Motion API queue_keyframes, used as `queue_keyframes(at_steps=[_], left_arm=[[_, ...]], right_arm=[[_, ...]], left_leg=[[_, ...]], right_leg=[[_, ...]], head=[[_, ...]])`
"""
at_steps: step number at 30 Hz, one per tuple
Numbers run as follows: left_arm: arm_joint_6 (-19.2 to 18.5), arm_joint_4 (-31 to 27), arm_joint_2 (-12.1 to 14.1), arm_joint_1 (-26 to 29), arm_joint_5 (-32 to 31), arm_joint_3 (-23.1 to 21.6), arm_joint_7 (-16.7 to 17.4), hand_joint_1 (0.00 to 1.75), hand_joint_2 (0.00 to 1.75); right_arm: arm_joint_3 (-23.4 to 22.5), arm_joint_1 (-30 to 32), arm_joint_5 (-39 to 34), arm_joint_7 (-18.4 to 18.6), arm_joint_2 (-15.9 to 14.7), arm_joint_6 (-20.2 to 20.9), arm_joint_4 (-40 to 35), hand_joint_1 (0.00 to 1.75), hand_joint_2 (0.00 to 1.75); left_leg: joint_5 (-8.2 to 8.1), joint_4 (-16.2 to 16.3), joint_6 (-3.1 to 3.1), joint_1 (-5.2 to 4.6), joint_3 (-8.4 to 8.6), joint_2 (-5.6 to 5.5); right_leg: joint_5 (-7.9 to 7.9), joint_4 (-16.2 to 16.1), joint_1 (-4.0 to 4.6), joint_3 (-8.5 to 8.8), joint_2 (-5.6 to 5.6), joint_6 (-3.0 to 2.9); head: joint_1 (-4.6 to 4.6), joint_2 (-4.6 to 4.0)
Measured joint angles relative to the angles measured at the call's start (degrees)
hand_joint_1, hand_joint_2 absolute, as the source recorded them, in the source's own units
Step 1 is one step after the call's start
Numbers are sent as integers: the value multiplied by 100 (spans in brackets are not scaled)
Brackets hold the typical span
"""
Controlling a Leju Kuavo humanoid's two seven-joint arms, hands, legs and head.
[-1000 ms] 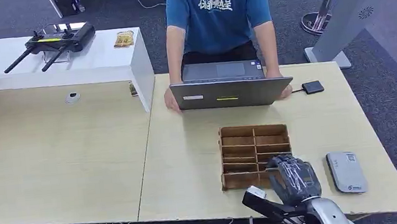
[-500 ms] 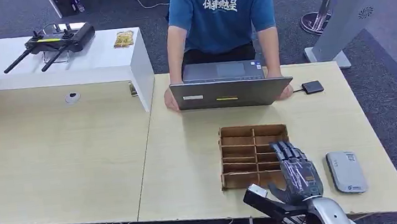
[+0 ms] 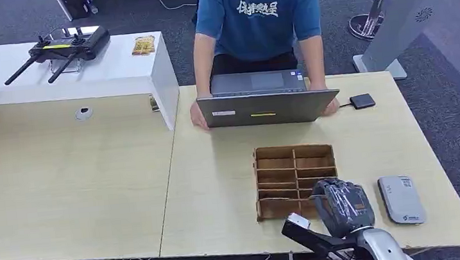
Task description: Pass the card to the sensor for recognition and then transmit it.
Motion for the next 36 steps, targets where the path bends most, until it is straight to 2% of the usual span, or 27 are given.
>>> queue_keyframes(at_steps=[4, 8, 10, 14, 17, 22, 26, 31, 34, 36], left_arm=[[0, 0, 0, 0, -24, 11, -4, 0, 0], [0, 0, 0, 0, -26, 15, -7, 0, 0], [0, 0, 0, 0, -28, 15, -9, 0, 0], [0, 0, -2, 1, -28, 17, -13, 0, 0], [2, 0, -2, 1, -28, 20, -15, 0, 0], [0, 0, -4, 1, -35, 26, -20, 0, 0], [4, 0, -24, 3, -70, 68, -66, 0, 0], [57, 0, -52, 2, -85, 114, -83, 0, 0], [70, 0, -61, 2, -101, 127, -92, 0, 0], [70, 0, -66, 1, -105, 142, -92, 0, 0]], right_arm=[[0, 0, 2, -7, 0, -11, -11, 164, 175], [0, 1, 9, -15, 0, -17, -11, 148, 175], [0, 2, 9, -18, 0, -22, -13, 159, 175], [2, 33, 9, -18, 0, -37, -39, 150, 175], [0, 47, 9, -18, 0, -44, -41, 169, 175], [0, 48, 18, -55, 2, -79, -59, 175, 175], [-26, 54, 70, -268, 126, -617, -81, 175, 175], [-199, 73, 52, -509, 590, -1479, -236, 175, 175], [-321, 128, -7, -619, 822, -1742, -350, 175, 175], [-363, 144, -4, -638, 916, -1777, -391, 175, 175]], left_leg=[[0, 0, 0, 0, 0, 0], [0, 0, 0, 0, 0, 0], [0, 0, 0, 0, 0, 0], [0, 0, 0, 0, 0, 0], [0, 0, 0, 0, 0, 0], [0, 0, 0, 0, 0, 0], [0, 0, 0, 0, 0, 0], [1, 0, -1, 3, 1, 0], [1, -1, -1, 3, 0, 0], [1, -1, -1, 3, 1, 1]], right_leg=[[0, 0, 0, 0, 0, 0], [0, 0, 0, 0, 0, 0], [0, 0, 0, 0, 0, 0], [0, 0, 0, 0, 0, 0], [0, 0, 0, 0, 0, 0], [0, 0, 0, 0, 0, 0], [0, 0, 0, 0, 0, 0], [0, 0, 3, -1, 0, 0], [0, 1, 3, -1, 0, 0], [0, 1, 2, -1, 3, 0]], head=[[0, 0], [0, 0], [0, 0], [0, 0], [0, 0], [0, 0], [0, 0], [0, 0], [0, 0], [-2, 0]])
